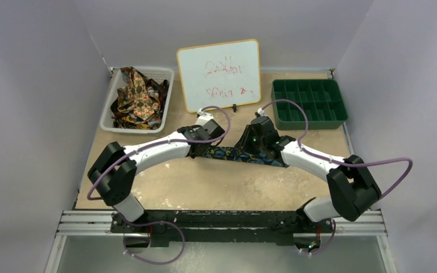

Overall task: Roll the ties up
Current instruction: Roll the tie at the center of the board.

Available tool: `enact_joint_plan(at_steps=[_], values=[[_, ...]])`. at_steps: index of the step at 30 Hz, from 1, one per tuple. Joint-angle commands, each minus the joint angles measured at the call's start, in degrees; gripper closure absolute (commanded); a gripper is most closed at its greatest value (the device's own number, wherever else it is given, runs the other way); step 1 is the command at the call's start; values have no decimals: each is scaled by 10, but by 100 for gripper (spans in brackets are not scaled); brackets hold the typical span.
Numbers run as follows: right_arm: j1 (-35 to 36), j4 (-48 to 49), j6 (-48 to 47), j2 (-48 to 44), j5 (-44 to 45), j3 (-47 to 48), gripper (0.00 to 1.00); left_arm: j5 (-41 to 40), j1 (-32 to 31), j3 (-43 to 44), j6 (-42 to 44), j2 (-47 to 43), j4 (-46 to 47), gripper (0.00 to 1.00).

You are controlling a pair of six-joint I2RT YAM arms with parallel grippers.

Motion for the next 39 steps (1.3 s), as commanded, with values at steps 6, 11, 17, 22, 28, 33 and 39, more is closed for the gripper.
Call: enact_joint_plan(at_steps=[6, 11, 17, 22, 28, 33, 39], values=[[-15, -6, 5, -31, 10, -15, 65, 11, -42, 76, 29, 76, 4, 90], [-34, -1, -1, -39, -7, -23, 62, 96, -47, 83, 58, 83, 52, 68], [-58, 2, -24, -45, -29, -25, 55, 190, -41, 101, 77, 63, 56, 50], [-67, 59, -69, -49, -87, -26, 37, 300, 1, 88, 77, 1, 82, 45], [-61, 199, -186, -28, -165, -11, 7, 386, 121, -38, 35, -152, 126, 44], [60, 308, -375, -15, -98, -9, 7, 483, 247, -143, 22, -241, 138, 40], [101, 248, -519, 112, -128, 84, 9, 576, 354, -200, 34, -284, 126, 41]])
